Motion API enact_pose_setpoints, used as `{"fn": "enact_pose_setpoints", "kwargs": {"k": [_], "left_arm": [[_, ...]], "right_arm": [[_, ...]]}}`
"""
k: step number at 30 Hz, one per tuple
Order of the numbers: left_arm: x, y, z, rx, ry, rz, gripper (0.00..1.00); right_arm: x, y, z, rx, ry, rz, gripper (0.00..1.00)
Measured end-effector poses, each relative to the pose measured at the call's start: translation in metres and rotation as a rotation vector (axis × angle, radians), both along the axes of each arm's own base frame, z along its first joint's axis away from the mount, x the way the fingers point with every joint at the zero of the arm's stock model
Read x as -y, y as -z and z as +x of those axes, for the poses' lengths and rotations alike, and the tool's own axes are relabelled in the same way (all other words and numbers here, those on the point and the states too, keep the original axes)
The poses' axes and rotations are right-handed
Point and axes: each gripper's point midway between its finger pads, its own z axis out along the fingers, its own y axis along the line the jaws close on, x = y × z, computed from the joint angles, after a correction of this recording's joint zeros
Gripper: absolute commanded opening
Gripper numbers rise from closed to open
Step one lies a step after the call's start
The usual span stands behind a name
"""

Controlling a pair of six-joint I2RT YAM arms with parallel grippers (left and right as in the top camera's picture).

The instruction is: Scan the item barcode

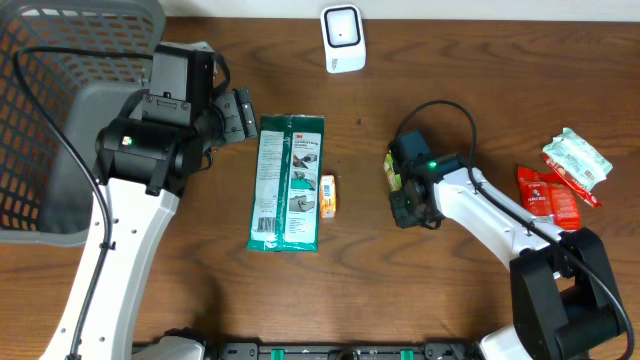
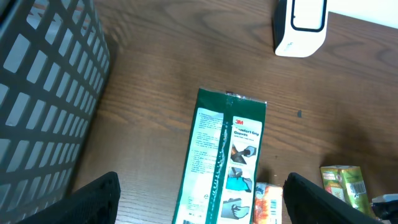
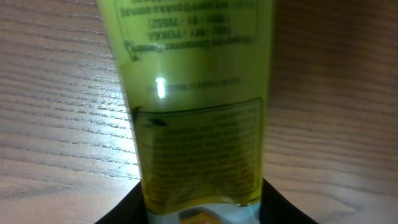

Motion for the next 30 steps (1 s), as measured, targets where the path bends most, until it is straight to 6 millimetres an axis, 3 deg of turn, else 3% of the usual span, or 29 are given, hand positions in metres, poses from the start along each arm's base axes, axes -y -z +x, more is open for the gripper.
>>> {"fn": "enact_pose_setpoints", "kwargs": {"k": [11,18,30], "left_arm": [[0.0,0.0,0.0,0.0,0.0,0.0,0.84],[0.0,0.0,0.0,0.0,0.0,0.0,0.84],[0.0,0.0,0.0,0.0,0.0,0.0,0.84]], "right_arm": [[-0.004,-0.007,0.011,0.064,-0.011,0.023,0.31],[-0.004,-0.013,0.017,0.096,-0.119,0.009,0.26],[-0.006,-0.014,0.022,0.115,-0.266,-0.012,0.28]]}}
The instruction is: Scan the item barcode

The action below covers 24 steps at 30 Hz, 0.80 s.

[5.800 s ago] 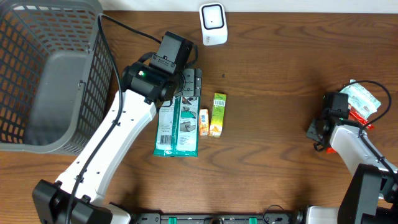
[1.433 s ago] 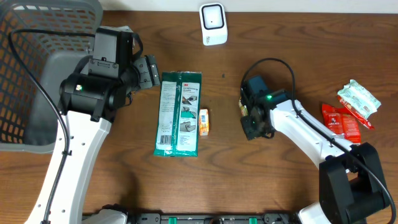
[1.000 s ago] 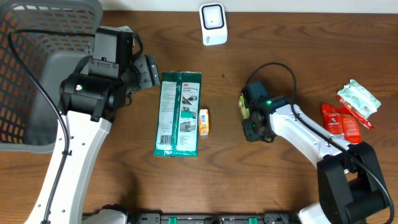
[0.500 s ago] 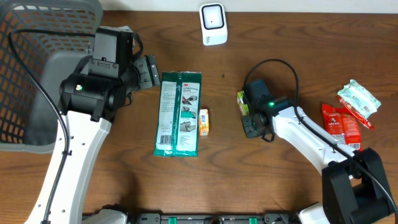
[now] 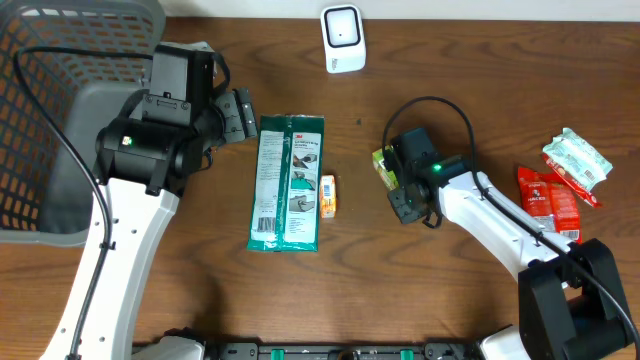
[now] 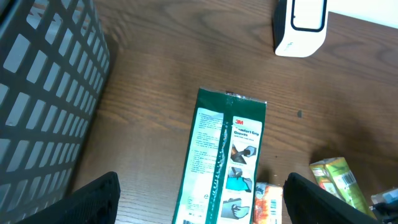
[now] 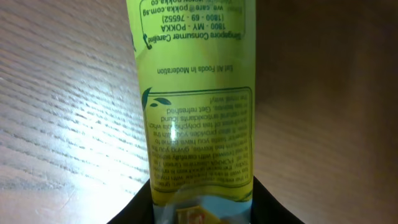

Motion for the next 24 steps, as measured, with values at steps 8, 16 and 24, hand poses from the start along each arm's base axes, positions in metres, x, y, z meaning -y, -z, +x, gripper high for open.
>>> {"fn": "enact_pose_setpoints", "kwargs": {"k": [8,16,24], "left_arm": [[0.0,0.0,0.0,0.0,0.0,0.0,0.84],[0.0,0.0,0.0,0.0,0.0,0.0,0.84],[0.0,0.0,0.0,0.0,0.0,0.0,0.84]], "right_arm": [[-0.006,-0.002,0.013,0.058,-0.102,0.0,0.26],[-0.007,0.001,0.015,0.076,-0.138,-0.003,0.37],[-0.001,0.017,0.007,0.076,-0.139,-0.007,0.45]]}}
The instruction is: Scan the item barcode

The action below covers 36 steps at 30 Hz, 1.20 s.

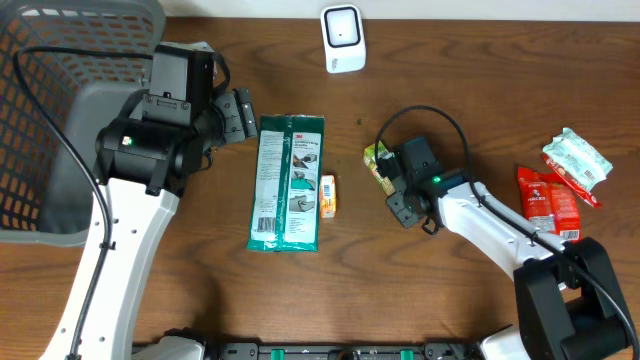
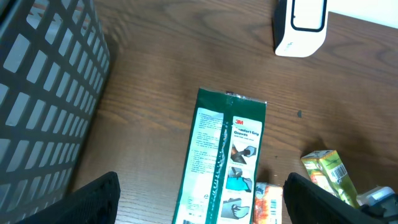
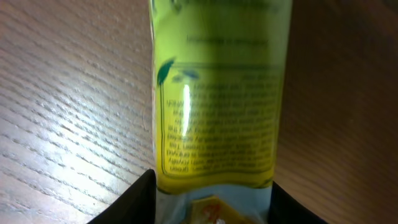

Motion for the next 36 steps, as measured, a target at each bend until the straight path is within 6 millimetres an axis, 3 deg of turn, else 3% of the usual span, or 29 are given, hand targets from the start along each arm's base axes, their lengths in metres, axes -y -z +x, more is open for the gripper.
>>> {"fn": "enact_pose_setpoints", "kwargs": {"k": [6,10,13,18,21,31,36], "left_arm": [[0.0,0.0,0.0,0.0,0.0,0.0,0.85],[0.0,0.0,0.0,0.0,0.0,0.0,0.84],[0.0,0.0,0.0,0.0,0.0,0.0,0.84],[0.0,0.0,0.0,0.0,0.0,0.0,0.84],[0.0,0.0,0.0,0.0,0.0,0.0,0.84],[0.0,0.0,0.0,0.0,0.0,0.0,0.85],[0.0,0.0,0.0,0.0,0.0,0.0,0.84]], "right_arm": [[0.007,-0.011,0.008,0.035,0.047,0.028,0.54],[0.008,-0.037,0.013,0.089,0.076,0.115,0.59],[0.008,-0.059,0.008,0.11,0.08,0.174,0.63],[0.005,-0.092,-0.009,0.125,0.052,0.287,0.61],[-0.001,-0.103,-0.014,0.149,0.008,0.364,0.63],[0.016,-0.052,-0.021,0.185,0.032,0.486,0.59],[0.024,-0.053,-0.01,0.266,0.037,0.548,0.71]]}}
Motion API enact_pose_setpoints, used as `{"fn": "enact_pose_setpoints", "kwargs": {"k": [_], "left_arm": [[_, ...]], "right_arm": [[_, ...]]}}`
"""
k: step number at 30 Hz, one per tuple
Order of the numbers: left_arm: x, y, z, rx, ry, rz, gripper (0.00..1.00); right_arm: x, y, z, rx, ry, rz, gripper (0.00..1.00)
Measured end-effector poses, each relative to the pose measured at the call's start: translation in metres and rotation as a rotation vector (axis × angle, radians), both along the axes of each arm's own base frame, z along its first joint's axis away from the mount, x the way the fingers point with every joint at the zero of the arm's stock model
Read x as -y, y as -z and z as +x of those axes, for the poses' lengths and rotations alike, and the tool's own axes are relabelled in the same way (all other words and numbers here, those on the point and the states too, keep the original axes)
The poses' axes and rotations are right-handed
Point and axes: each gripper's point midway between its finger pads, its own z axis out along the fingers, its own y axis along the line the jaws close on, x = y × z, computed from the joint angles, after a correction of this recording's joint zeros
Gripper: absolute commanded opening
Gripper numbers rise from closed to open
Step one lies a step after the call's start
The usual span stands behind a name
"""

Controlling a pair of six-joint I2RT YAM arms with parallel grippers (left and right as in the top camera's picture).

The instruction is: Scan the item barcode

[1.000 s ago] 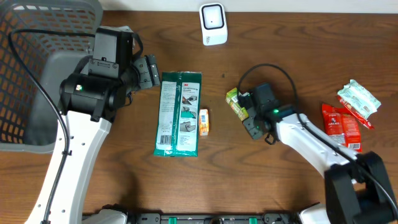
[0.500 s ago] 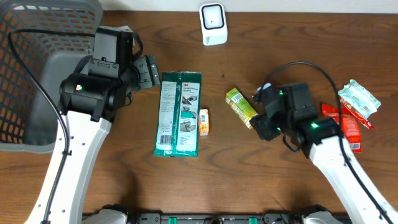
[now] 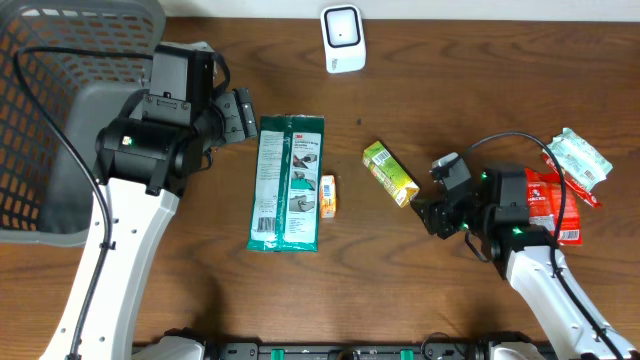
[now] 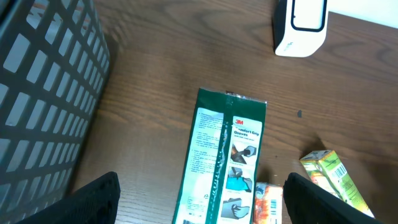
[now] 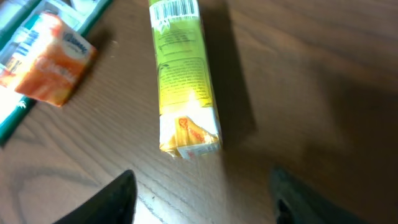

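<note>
The yellow-green drink carton (image 3: 390, 173) lies flat on the wooden table, slanted, its barcode end (image 5: 173, 8) pointing away from my right gripper. My right gripper (image 3: 432, 212) stands open just right of the carton, with nothing between its fingers (image 5: 117, 199). The white barcode scanner (image 3: 343, 39) stands at the table's far edge, also visible in the left wrist view as the scanner (image 4: 301, 26). My left gripper (image 4: 202, 211) hangs open above the table near the basket, empty.
A green 3M glove pack (image 3: 288, 182) and a small orange packet (image 3: 327, 195) lie left of the carton. A grey wire basket (image 3: 60, 120) fills the left side. A red packet (image 3: 548, 196) and a white-green packet (image 3: 577, 158) lie at the right.
My right gripper has let go of the carton and drawn back to the right, now open. The carton lies on the table. The left arm has not moved.
My right gripper was shut on the carton right of the orange packet. At the two later moments it held the carton further left and toward the scanner, turned more slantwise. Now the carton rests there, released. The left gripper stayed open throughout.
</note>
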Motion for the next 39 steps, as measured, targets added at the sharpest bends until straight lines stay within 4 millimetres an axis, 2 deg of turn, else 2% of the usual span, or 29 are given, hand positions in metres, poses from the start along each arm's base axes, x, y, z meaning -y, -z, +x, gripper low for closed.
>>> {"fn": "enact_pose_setpoints", "kwargs": {"k": [4,8,20,39], "left_arm": [[0.0,0.0,0.0,0.0,0.0,0.0,0.84],[0.0,0.0,0.0,0.0,0.0,0.0,0.84],[0.0,0.0,0.0,0.0,0.0,0.0,0.84],[0.0,0.0,0.0,0.0,0.0,0.0,0.84]], "right_arm": [[-0.009,0.004,-0.004,0.042,-0.053,0.049,0.7],[-0.009,0.017,-0.007,0.036,-0.056,0.045,0.66],[-0.011,0.054,0.009,0.009,-0.062,0.049,0.68],[-0.019,0.048,0.011,0.029,-0.089,0.102,0.46]]}}
